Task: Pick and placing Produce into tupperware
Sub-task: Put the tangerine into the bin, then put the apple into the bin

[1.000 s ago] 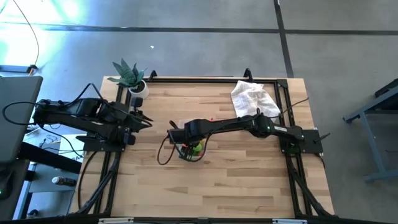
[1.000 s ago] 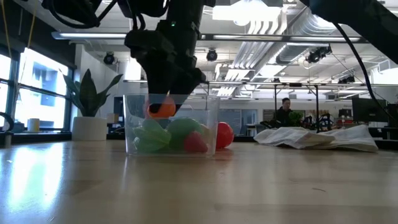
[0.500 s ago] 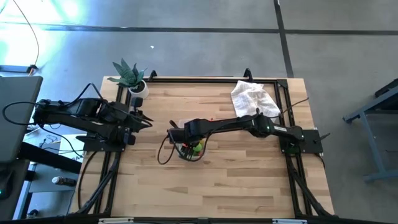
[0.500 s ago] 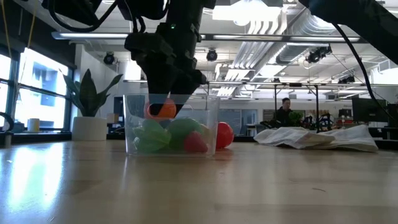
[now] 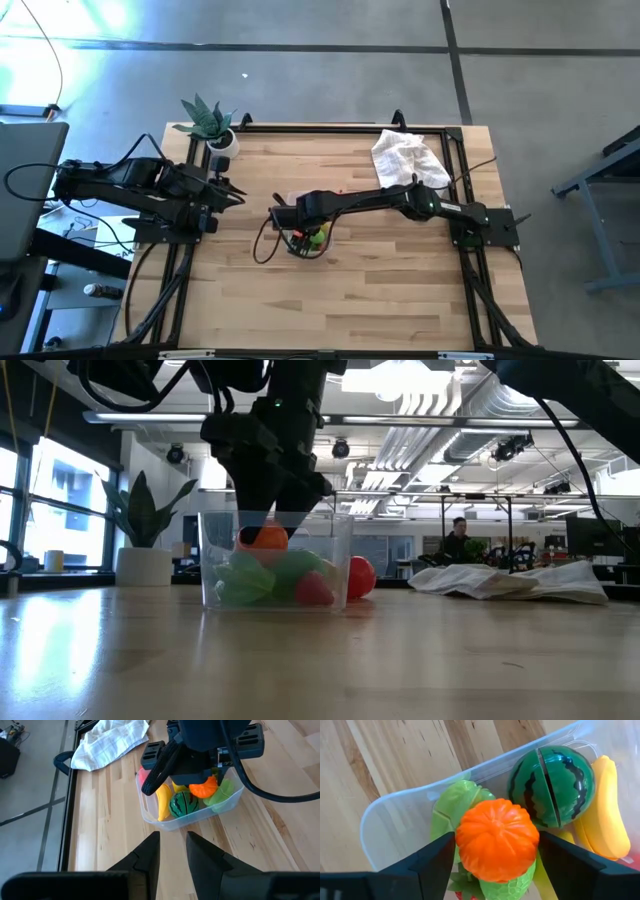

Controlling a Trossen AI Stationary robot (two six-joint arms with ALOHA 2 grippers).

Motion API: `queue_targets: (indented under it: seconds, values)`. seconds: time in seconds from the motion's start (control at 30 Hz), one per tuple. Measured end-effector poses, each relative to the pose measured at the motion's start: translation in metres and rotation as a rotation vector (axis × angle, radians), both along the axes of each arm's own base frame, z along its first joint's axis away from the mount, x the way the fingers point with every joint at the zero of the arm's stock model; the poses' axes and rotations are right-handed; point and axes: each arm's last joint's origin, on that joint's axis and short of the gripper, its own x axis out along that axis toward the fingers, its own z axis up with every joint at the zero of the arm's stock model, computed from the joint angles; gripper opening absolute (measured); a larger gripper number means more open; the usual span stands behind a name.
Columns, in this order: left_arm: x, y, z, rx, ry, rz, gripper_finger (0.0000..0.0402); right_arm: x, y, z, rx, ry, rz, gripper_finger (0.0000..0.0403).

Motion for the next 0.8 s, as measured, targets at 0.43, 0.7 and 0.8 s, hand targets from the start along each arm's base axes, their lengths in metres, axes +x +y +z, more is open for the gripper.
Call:
queue_targets:
  seconds: [0.43, 0.7, 0.8]
  values:
    - [0.0, 0.0, 0.0, 0.0, 0.0, 0.0, 0.0085, 0.0, 0.0, 0.004, 0.006, -0.003, -0.02, 0.0278]
    - [0.0, 0.0, 0.0, 0.0, -0.001, 0.0, 0.0085, -0.004, -0.002, 0.014, 0.014, -0.009, -0.047, 0.0278]
    - [0.0, 0.0, 0.0, 0.0, 0.0, 0.0, 0.0085, -0.009, -0.002, 0.026, 0.014, -0.019, -0.051, 0.0278]
